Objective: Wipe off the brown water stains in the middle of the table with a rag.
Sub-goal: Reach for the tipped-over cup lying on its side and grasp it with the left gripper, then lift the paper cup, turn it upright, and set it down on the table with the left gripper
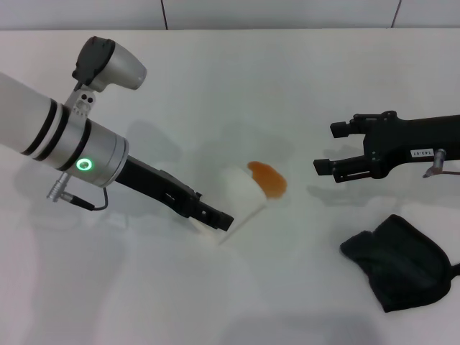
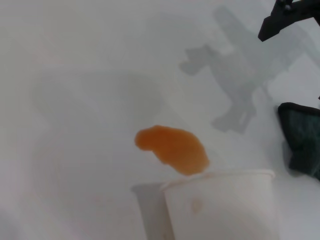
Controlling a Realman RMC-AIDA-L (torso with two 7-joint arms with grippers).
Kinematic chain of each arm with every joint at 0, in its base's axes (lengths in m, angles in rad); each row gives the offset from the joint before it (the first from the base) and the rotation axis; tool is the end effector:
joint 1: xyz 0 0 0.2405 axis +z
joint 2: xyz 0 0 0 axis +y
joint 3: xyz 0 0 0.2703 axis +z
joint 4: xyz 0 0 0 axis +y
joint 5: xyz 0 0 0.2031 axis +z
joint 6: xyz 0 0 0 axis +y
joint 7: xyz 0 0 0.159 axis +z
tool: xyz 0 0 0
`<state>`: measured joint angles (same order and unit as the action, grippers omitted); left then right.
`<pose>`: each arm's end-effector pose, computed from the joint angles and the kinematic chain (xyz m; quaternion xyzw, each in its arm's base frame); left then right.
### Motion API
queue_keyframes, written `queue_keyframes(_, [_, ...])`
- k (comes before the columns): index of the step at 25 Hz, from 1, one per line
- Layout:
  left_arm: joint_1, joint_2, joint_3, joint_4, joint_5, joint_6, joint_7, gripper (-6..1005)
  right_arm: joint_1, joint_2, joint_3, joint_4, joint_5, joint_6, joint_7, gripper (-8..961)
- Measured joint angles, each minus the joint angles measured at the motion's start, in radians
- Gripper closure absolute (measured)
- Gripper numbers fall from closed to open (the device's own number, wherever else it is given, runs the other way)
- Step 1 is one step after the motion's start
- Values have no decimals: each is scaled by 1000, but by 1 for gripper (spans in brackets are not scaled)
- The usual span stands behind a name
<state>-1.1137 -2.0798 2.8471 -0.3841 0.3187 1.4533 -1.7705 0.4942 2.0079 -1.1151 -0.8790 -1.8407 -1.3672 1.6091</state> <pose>-0.2184 0.3735 -0.0781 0.9284 0.3704 -0.0272 0.0160 0.2387 0.3614 -0.0114 -0.9601 0.1848 0.1556 0.1408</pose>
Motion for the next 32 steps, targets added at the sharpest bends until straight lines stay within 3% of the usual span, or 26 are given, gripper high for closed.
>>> queue_keyframes(8, [0, 0, 0, 1, -10, -10, 0, 162, 0, 0, 0, 0, 0, 0, 0, 81])
queue_keyframes(10, [-1, 1, 0, 1, -11, -15, 0, 245, 0, 0, 0, 0, 0, 0, 0, 81])
queue_keyframes(24, [-6, 2, -1, -11, -23, -7, -1, 332, -7, 0, 1, 0, 0, -3, 0, 81])
queue_keyframes(32, [-1, 10, 0, -186, -256, 101, 35, 342, -10, -1, 8, 0, 4, -4, 0, 81])
